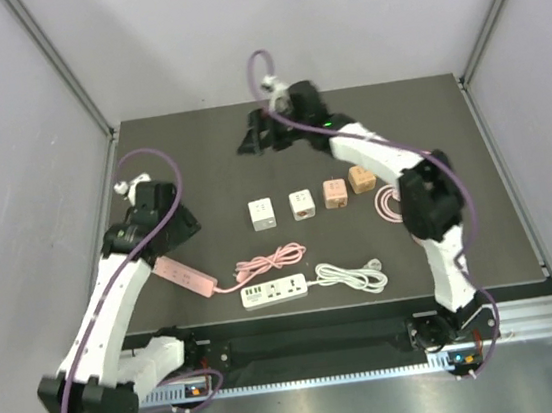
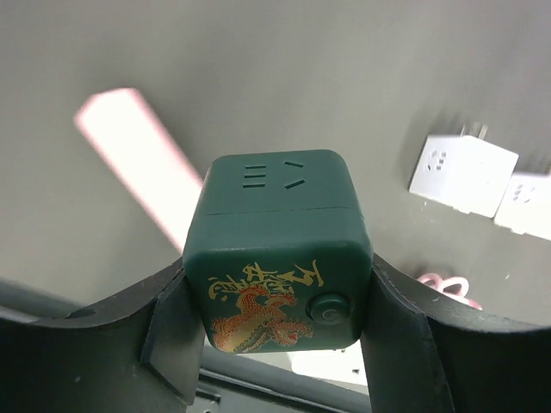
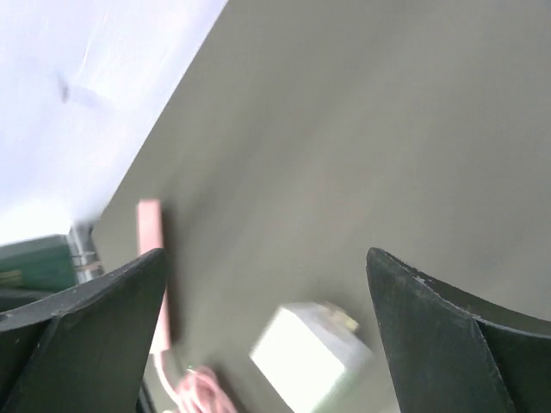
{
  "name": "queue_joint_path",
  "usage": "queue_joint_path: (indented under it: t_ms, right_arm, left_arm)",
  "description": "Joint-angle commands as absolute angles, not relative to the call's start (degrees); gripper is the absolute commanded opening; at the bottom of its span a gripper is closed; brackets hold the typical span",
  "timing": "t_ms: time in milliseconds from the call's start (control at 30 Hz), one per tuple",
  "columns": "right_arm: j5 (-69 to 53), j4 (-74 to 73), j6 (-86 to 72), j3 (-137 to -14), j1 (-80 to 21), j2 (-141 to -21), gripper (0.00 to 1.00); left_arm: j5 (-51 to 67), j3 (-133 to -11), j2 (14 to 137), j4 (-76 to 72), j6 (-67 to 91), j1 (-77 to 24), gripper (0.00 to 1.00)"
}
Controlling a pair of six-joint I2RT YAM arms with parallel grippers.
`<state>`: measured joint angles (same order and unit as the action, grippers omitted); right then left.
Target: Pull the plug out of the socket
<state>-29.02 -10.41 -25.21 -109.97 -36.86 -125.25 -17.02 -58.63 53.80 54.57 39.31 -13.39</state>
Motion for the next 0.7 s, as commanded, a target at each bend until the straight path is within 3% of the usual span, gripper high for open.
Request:
queue_joint_path:
  t_ms: [0, 167, 300, 567, 667]
  right_arm:
    - [-29.53, -1.88, -24.61, -97.5, -30.07, -113.49, 0.96]
    - [-31.46, 4.47, -24.52, -84.05, -21.98, -105.48, 0.96]
    - [-33.66, 8.34, -25.48, -80.16, -19.6, -103.71, 0.96]
    - [-34.63, 10.99, -26.1, -76.12, -18.63, -103.1, 0.95]
    - [-34.8, 11.43, -26.28, -74.89, -18.28, -102.92, 0.95]
  left_arm:
    - [-9.41, -59.68, 61.24, 43.52, 35.25, -13.36, 0.0]
    - [-8.61, -48.57, 62.23, 21.67, 31.82, -13.8, 0.0]
    - [-17.1, -37.2, 62.13, -4.84, 28.76, -18.17, 0.0]
    - [-32.5, -23.84, 72.23, -40.18, 20.66, -29.87, 0.0]
    - [-36.12, -23.03, 78.38, -46.3, 19.25, -31.02, 0.0]
